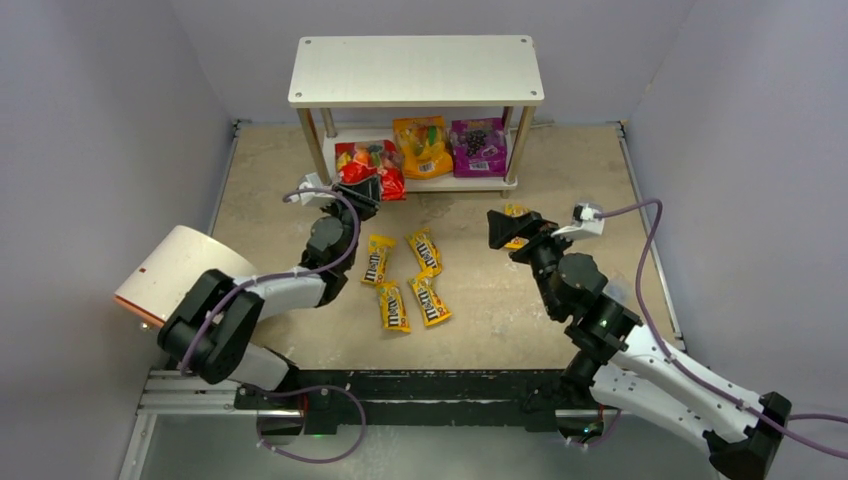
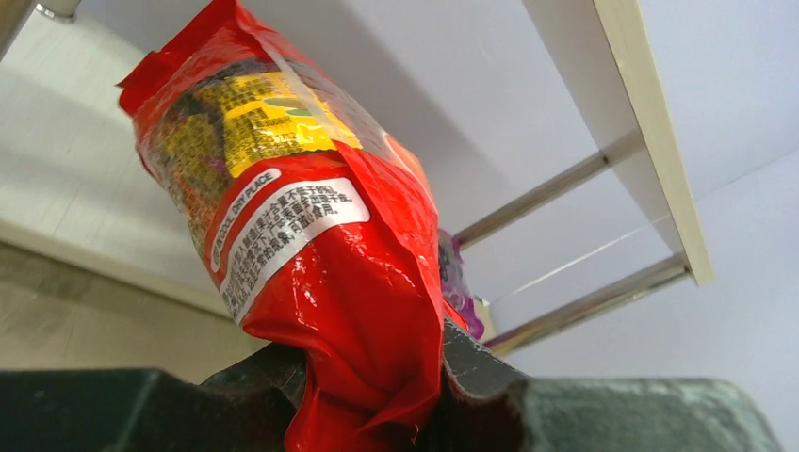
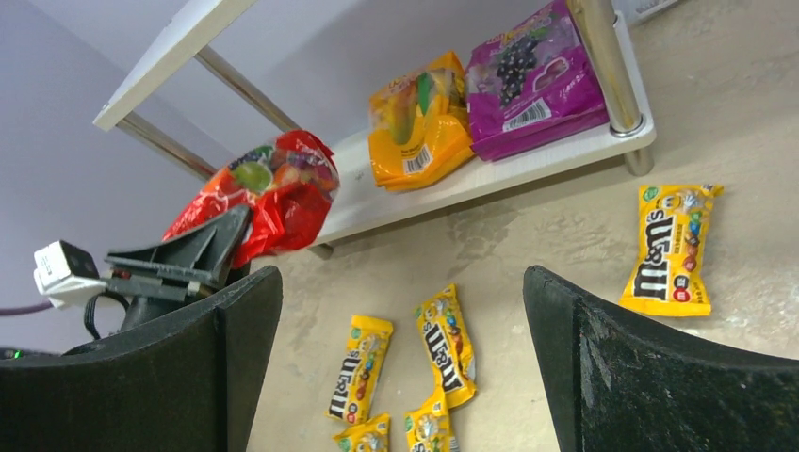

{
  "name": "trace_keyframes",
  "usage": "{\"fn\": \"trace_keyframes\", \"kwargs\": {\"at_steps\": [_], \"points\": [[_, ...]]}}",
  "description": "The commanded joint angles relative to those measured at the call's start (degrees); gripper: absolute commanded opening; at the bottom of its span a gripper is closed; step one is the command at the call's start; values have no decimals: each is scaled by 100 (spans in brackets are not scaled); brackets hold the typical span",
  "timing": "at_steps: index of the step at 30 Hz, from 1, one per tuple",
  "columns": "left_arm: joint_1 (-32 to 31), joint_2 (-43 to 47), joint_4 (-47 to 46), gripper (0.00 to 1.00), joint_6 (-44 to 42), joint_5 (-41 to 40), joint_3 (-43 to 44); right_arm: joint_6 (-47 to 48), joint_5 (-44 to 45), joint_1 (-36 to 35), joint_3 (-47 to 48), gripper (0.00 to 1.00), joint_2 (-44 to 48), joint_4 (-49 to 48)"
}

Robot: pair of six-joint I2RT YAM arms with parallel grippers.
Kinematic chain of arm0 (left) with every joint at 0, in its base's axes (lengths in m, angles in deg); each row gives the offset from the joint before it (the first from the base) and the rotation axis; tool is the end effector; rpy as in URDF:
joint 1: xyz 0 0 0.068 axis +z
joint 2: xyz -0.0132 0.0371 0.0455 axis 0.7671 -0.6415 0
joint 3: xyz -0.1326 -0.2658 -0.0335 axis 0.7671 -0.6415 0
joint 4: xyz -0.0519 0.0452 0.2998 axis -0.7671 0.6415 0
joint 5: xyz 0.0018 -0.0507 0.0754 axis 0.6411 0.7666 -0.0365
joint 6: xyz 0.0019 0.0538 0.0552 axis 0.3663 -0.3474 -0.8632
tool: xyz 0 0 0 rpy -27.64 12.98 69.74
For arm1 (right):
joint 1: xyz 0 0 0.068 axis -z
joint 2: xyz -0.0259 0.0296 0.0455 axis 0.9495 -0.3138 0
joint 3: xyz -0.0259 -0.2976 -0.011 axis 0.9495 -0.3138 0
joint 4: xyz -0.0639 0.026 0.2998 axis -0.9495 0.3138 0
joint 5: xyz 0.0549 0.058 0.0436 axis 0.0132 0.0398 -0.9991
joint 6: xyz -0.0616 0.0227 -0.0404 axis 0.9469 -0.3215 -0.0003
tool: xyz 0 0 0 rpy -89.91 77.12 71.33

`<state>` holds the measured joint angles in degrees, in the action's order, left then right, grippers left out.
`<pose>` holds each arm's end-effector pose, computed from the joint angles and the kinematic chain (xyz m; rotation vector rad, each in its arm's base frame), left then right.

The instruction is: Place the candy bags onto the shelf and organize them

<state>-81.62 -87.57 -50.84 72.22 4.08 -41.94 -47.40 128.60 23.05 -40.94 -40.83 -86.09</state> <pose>0.3014 -0.1509 0.2303 -0.6142 1.3480 -0.8446 0.1726 0.1336 0.3483 0.4163 1.4628 0.7116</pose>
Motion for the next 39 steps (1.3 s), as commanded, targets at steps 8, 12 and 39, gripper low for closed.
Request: {"fn": "trace_keyframes", "kwargs": {"at_steps": [8, 12, 39], "points": [[650, -1717, -2425, 0, -90, 371, 1680, 912, 156, 18, -4, 99, 165, -255], [761, -2108, -2448, 0, -257, 523, 2129, 1034, 358, 15, 46, 99, 180, -139], [1351, -3434, -1566, 24, 1039, 851, 2298, 1145, 849, 22, -372, 99, 342, -248]]}}
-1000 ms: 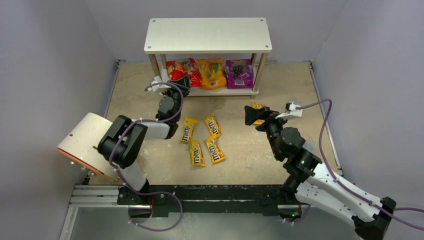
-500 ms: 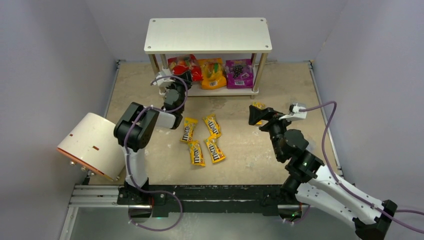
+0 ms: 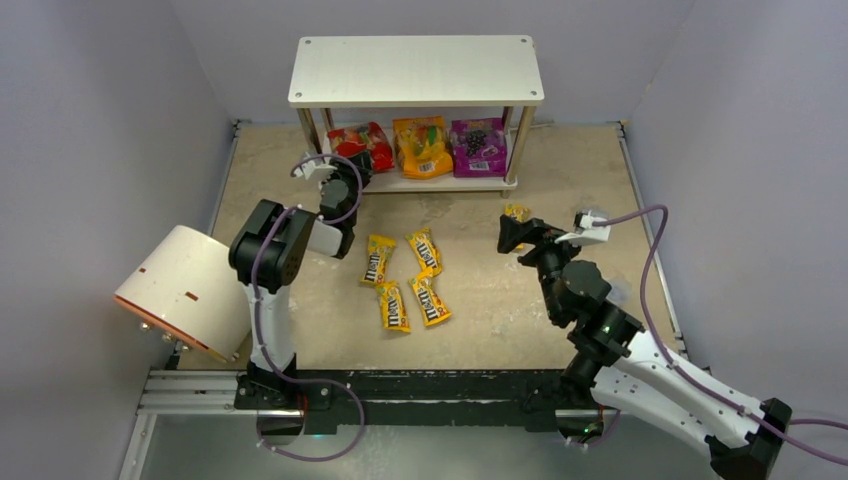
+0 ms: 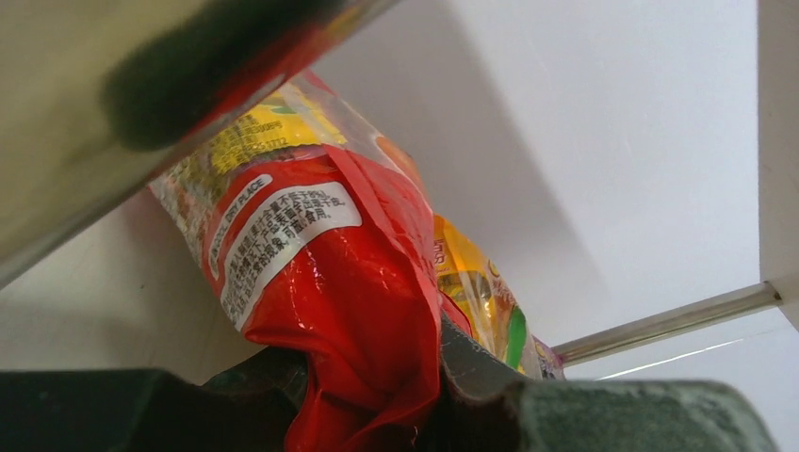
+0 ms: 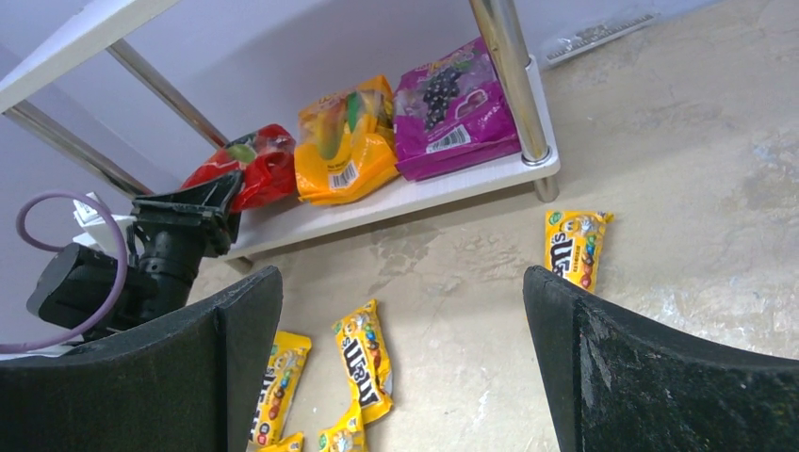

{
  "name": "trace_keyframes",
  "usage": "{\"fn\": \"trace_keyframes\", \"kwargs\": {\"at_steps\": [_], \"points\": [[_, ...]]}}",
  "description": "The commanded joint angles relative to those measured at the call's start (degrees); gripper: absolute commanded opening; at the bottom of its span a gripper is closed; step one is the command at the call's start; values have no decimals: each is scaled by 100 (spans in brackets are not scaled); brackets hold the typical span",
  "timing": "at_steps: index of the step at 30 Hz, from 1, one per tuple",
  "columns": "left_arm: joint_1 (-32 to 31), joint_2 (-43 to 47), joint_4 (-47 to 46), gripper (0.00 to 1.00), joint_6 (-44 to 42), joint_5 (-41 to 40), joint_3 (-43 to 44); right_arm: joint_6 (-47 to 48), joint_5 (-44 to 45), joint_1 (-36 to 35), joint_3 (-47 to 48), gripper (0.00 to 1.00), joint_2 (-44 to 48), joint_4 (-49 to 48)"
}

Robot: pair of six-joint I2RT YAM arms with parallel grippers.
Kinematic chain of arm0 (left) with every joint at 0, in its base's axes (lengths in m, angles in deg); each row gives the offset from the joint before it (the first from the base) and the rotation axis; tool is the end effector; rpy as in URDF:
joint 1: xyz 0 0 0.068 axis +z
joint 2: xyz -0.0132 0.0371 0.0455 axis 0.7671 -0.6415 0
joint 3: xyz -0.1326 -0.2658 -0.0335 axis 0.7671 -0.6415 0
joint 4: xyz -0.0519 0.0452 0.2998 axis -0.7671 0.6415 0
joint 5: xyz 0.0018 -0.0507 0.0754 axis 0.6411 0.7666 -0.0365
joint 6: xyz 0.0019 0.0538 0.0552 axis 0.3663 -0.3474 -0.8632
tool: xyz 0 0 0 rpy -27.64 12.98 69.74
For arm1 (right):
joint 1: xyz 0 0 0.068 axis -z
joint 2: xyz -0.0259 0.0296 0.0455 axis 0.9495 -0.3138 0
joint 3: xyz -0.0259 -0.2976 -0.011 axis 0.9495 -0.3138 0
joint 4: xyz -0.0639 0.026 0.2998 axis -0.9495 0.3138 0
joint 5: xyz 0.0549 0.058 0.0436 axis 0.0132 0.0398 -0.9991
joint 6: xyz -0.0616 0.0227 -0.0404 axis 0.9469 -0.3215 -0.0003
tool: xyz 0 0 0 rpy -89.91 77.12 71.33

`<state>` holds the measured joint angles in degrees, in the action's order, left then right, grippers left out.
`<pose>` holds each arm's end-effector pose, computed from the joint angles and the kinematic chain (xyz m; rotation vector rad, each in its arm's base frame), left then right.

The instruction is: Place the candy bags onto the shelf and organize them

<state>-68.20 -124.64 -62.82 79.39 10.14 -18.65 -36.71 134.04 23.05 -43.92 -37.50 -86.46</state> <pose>0.4531 -0.1244 0.1467 -0.7717 1.2881 -0.8163 0.1664 0.1195 0.3376 0.3568 1.4551 0.4994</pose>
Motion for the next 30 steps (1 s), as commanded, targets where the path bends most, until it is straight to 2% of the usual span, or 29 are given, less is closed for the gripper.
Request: {"fn": "trace_keyframes", "kwargs": {"at_steps": [1, 12, 16, 23, 30], "points": [[9, 313, -234, 28, 324, 246, -28, 73, 314, 21, -97, 99, 8, -218], [23, 814, 1130, 50, 421, 157, -97, -45, 398, 17, -98, 99, 135, -51], [27, 1002, 1771, 52, 428, 187, -26, -117, 388, 19, -108, 99, 199, 23], [44, 1502, 3567, 57, 655, 430, 155, -130, 282, 22, -195, 99, 301, -121], [44, 1631, 4087, 59, 627, 575, 216, -46, 77, 21, -213, 99, 316, -181]]}}
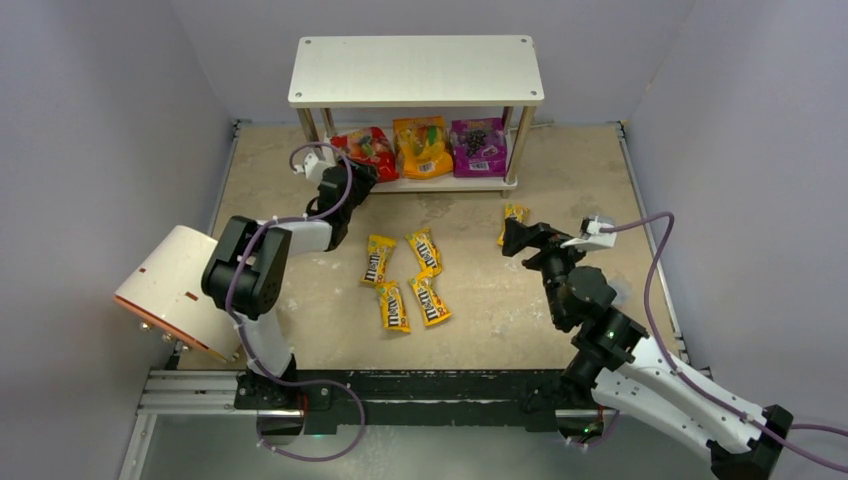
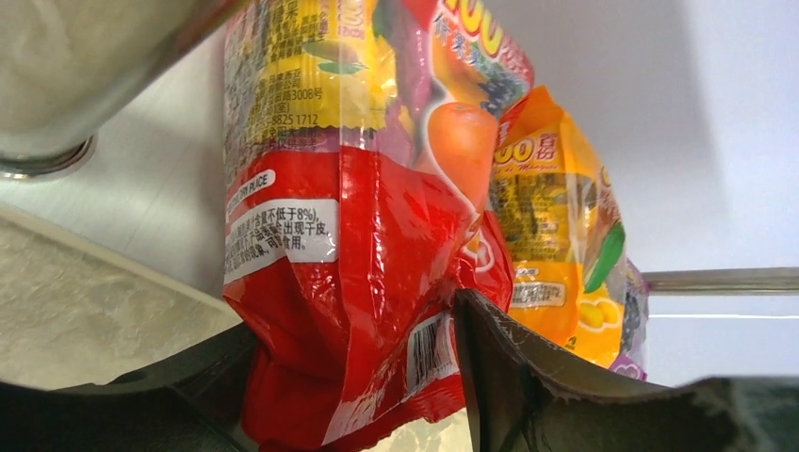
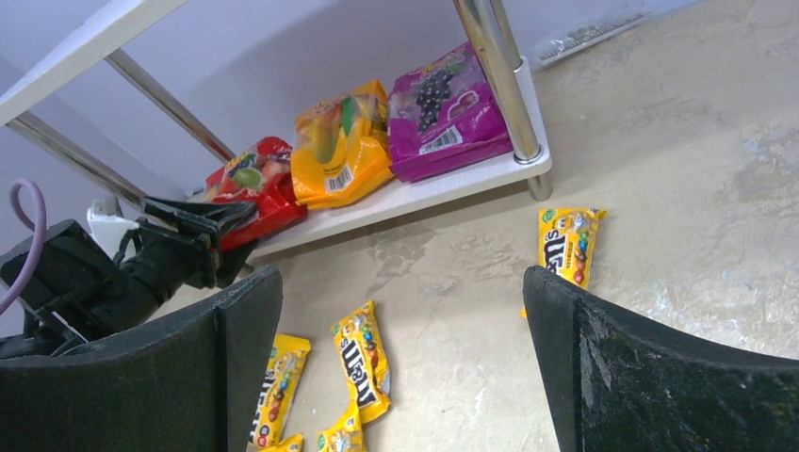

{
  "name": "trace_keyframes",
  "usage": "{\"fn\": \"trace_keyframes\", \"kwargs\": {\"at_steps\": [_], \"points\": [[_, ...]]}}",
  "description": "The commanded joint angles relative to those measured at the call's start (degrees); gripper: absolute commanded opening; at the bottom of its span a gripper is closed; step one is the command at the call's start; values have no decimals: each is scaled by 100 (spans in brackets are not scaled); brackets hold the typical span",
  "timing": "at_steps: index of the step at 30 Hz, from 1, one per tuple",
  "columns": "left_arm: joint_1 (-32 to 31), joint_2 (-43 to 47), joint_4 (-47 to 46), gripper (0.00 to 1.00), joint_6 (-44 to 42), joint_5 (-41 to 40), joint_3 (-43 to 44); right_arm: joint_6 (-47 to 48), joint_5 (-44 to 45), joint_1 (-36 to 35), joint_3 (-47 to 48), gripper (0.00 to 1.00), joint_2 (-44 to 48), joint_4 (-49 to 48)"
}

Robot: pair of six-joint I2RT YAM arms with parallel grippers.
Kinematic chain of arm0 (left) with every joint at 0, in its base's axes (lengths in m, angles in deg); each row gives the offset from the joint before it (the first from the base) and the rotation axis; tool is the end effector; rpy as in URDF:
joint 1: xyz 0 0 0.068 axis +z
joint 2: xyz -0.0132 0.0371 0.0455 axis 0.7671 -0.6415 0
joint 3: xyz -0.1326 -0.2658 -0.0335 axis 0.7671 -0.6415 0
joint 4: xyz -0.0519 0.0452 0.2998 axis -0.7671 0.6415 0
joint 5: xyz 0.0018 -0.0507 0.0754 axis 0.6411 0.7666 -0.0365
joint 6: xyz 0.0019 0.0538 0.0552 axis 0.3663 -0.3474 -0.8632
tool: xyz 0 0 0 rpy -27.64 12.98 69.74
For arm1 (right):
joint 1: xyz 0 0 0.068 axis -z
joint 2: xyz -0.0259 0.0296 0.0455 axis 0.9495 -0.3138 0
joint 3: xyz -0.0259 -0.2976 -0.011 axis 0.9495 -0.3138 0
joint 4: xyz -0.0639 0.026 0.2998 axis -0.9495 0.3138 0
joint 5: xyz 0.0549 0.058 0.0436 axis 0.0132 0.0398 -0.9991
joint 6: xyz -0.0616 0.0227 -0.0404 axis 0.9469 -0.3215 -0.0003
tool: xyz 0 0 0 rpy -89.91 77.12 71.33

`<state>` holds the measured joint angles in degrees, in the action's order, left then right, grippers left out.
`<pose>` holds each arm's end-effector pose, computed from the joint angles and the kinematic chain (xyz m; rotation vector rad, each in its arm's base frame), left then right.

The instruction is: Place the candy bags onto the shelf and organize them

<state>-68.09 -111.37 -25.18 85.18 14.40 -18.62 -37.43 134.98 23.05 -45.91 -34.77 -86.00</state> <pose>0.4374 -0.1232 0.1612 -0.9102 1.6872 -0.7150 0.1609 0.1122 0.3304 0.3812 1.4469 0.5004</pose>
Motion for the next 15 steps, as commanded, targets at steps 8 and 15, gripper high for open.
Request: {"fn": "trace_keyframes", "kwargs": {"at_steps": [8, 15], "points": [[55, 556, 508, 88, -311, 211, 253, 140, -320, 20, 2, 99, -27, -236], [68, 879, 1072, 92, -375, 243, 224, 91, -355, 21, 25, 99, -50, -209]]}}
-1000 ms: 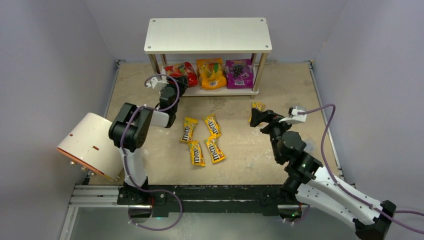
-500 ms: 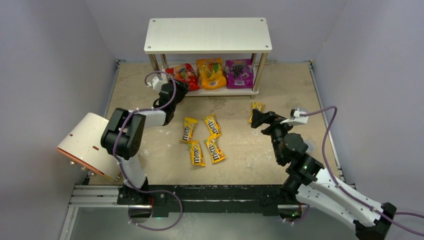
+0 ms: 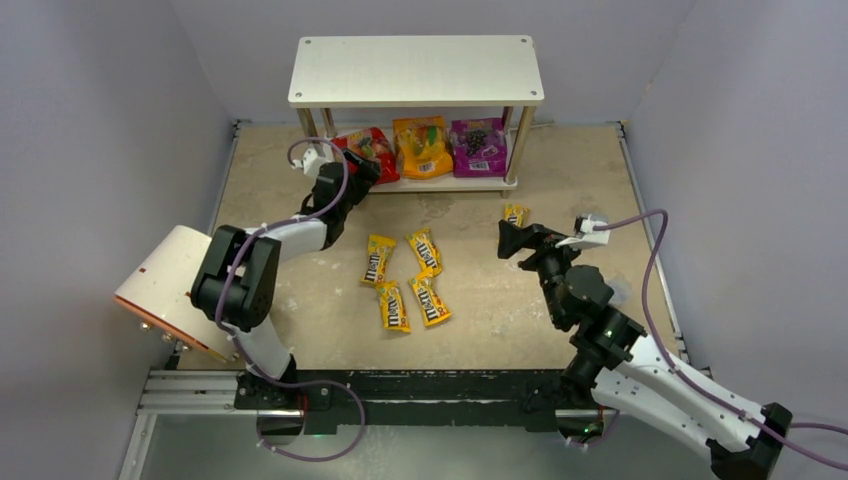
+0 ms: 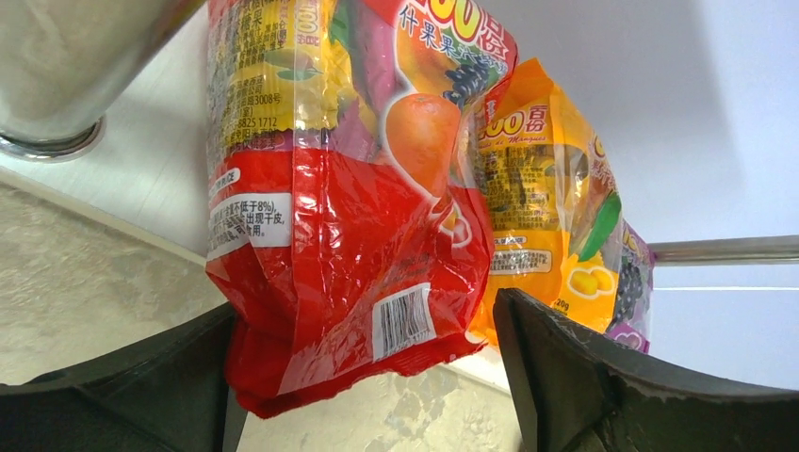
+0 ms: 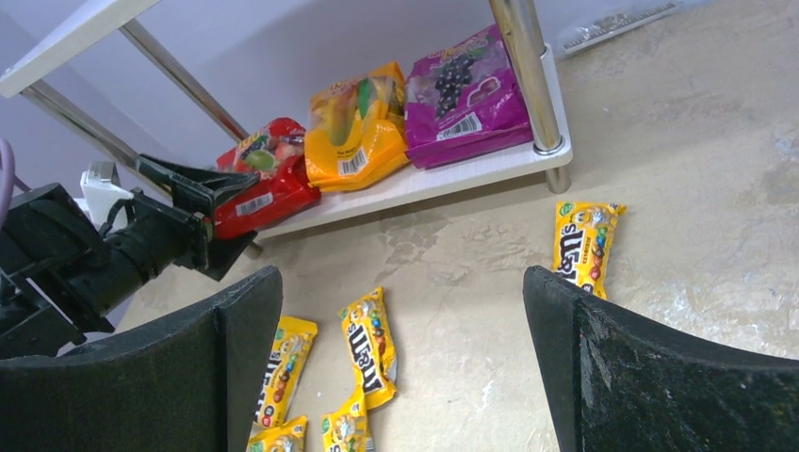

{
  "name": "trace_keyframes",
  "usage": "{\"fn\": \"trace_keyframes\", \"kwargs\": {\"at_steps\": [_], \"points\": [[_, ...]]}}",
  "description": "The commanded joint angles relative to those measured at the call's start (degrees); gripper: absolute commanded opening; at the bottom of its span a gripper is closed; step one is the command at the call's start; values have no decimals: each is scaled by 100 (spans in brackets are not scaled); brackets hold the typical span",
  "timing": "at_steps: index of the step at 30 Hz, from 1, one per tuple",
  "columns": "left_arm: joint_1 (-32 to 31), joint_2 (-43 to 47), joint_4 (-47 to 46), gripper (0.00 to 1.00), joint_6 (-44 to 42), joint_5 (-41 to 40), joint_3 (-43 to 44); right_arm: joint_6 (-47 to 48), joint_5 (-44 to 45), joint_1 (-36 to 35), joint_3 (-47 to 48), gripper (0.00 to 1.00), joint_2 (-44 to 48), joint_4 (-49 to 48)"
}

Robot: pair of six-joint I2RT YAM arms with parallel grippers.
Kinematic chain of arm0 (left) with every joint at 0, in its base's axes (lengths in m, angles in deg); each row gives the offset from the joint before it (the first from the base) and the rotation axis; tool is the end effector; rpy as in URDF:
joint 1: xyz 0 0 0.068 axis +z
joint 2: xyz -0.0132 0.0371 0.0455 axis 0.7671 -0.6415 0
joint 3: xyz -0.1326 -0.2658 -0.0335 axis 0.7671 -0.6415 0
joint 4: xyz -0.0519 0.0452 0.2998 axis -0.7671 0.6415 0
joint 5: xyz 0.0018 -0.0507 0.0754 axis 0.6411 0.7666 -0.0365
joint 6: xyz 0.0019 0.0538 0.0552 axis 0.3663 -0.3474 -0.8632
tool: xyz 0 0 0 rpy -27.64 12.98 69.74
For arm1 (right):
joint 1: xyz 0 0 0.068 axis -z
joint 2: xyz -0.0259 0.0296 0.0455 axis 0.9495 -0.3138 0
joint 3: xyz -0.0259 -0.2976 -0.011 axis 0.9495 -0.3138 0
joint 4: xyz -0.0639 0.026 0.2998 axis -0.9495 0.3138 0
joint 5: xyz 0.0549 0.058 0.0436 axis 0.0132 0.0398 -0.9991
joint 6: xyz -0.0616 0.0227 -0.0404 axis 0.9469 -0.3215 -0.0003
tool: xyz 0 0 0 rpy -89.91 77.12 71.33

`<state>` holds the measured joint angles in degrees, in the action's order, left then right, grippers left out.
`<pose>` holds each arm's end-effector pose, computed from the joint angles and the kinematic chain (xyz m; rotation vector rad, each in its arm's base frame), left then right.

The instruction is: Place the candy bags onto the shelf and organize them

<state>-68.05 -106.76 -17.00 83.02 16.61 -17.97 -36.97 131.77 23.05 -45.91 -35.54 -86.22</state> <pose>0.4295 -0.1229 0.1812 -0.8693 1.7668 -0.6924 0.1625 0.1179 0.3289 0.3265 1.4647 0.5296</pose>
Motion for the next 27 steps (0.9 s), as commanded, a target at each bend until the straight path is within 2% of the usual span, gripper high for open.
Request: {"fn": "trace_keyframes", "kwargs": {"at_steps": [1, 6, 16, 20, 27], "points": [[68, 473, 356, 93, -154, 2, 133, 47, -32, 23, 29, 99, 49, -179], [94, 692, 672, 95, -76, -113, -49, 39, -32, 15, 21, 99, 165, -141], [126, 1237, 1006, 97, 23, 516, -542, -63, -16, 21, -25, 99, 242, -111], [126, 1288, 691, 98, 28, 800, -750, -33, 3, 23, -49, 99, 234, -158], [126, 801, 357, 98, -33, 1042, -342, -31, 29, 18, -57, 99, 199, -182]]}}
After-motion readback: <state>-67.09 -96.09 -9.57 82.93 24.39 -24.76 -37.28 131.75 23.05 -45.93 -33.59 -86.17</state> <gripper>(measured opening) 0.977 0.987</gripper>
